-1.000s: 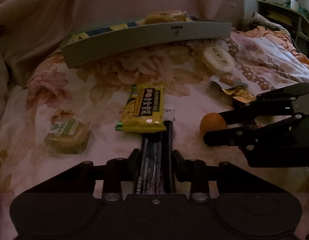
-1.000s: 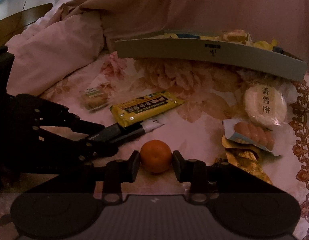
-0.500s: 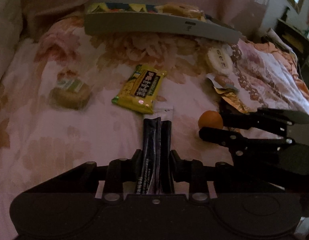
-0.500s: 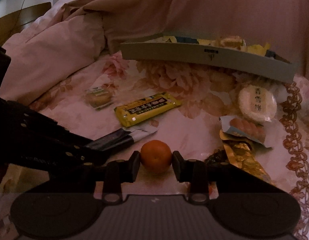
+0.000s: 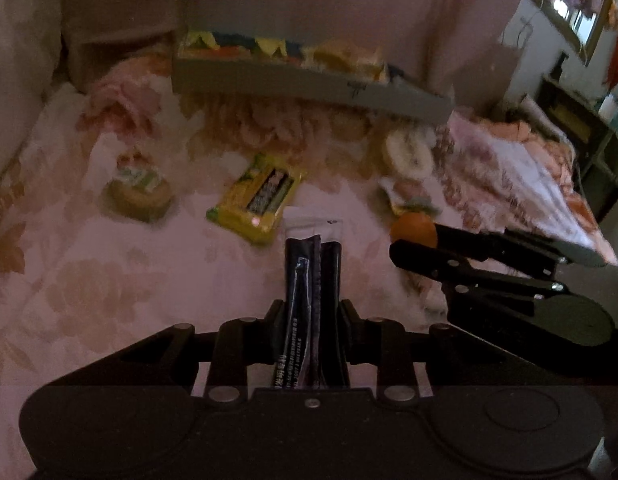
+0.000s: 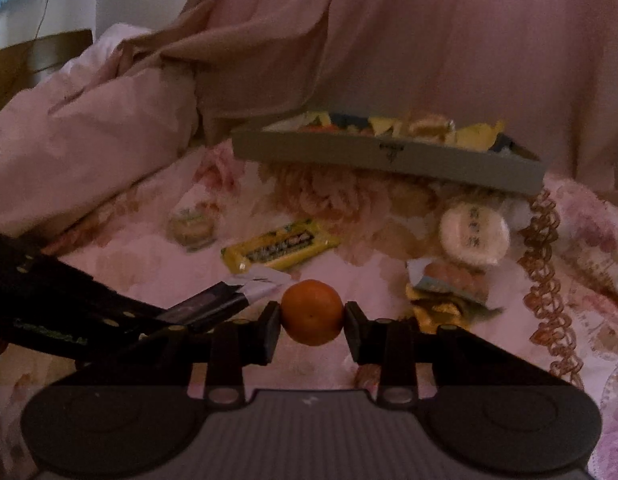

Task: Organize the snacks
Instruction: 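Carry the black packet and mandarin into the grey box and open both tools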

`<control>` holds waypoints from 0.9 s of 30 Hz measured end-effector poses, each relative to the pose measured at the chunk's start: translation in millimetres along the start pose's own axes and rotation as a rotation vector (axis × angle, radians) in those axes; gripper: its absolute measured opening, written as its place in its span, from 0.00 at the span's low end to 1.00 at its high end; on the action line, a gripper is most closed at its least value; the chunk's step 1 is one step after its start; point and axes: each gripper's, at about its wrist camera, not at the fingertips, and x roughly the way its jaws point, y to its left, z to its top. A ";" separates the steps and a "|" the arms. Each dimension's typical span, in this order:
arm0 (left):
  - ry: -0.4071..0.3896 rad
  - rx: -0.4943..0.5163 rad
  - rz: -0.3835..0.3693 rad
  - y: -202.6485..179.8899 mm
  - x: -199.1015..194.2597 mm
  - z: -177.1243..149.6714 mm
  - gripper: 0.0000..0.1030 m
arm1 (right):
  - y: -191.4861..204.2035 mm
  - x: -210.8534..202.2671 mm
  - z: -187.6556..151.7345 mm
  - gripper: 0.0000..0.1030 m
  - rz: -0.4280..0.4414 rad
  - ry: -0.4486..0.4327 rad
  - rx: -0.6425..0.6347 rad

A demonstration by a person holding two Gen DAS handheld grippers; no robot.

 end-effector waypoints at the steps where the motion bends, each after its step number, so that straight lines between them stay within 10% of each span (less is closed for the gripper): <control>1: -0.016 -0.002 0.000 -0.9 -2.0 1.4 0.29 | -0.5 -1.4 1.2 0.37 -0.005 -0.015 0.003; 13: -0.267 -0.030 0.074 -4.4 -17.5 34.4 0.29 | -9.1 -4.8 18.4 0.37 -0.066 -0.152 0.015; 27: -0.435 -0.056 0.138 17.8 19.6 148.2 0.29 | -31.9 48.4 95.9 0.37 -0.047 -0.289 0.063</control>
